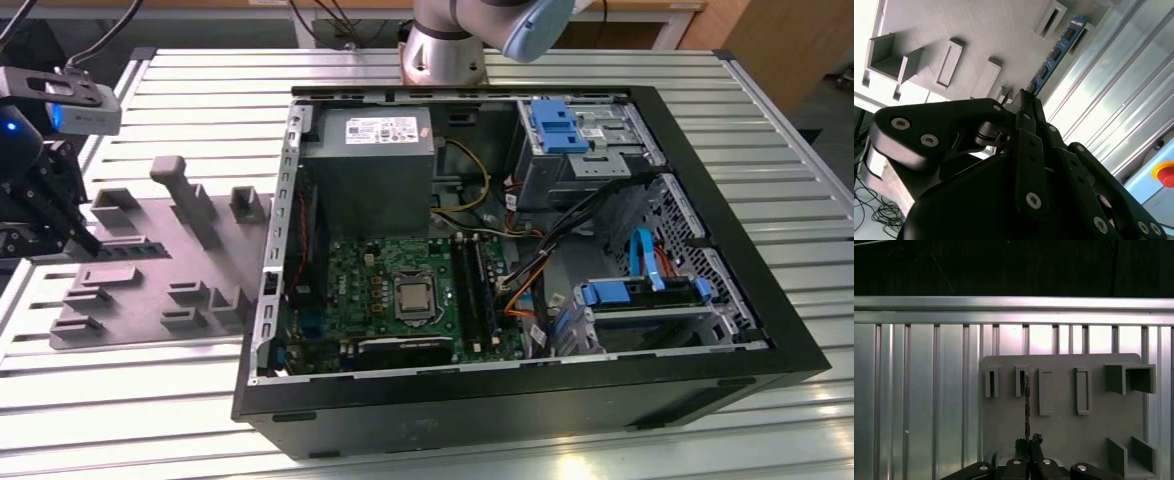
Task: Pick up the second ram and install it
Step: 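Pick up the second ram and move it above second insertion slot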
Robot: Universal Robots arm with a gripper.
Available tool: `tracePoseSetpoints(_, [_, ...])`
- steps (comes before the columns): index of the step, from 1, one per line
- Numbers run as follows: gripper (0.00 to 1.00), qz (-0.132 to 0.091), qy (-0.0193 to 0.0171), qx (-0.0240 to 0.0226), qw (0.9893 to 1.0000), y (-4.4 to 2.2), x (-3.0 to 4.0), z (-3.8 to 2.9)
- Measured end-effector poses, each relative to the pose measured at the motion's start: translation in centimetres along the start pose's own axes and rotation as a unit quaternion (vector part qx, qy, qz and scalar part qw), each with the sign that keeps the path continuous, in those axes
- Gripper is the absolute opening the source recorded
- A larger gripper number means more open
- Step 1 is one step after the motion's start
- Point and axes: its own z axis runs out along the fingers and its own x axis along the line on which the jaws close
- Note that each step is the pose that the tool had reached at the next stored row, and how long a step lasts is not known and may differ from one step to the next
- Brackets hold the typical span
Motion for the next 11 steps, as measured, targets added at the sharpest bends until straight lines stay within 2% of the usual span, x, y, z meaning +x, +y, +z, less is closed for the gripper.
tracePoseSetpoints(11, [0.14, 0.0, 0.0, 0.0, 1.0, -0.02, -0.01, -1.4])
